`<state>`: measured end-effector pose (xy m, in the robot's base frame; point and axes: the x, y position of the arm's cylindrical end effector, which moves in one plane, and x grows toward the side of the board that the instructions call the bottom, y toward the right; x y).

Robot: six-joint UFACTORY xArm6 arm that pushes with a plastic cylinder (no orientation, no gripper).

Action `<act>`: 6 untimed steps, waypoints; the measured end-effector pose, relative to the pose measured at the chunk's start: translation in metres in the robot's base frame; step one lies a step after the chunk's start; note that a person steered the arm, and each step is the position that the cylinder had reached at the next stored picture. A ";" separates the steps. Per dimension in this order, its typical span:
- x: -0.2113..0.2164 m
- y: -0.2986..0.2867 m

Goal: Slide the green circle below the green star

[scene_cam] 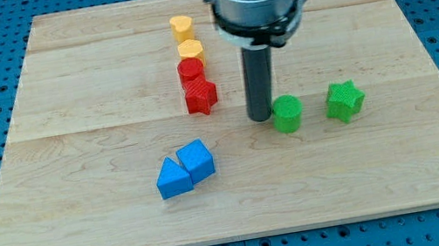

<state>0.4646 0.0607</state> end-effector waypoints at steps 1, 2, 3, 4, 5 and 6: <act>-0.004 0.002; -0.018 0.005; 0.005 0.043; 0.041 0.063; 0.043 0.011; 0.029 -0.073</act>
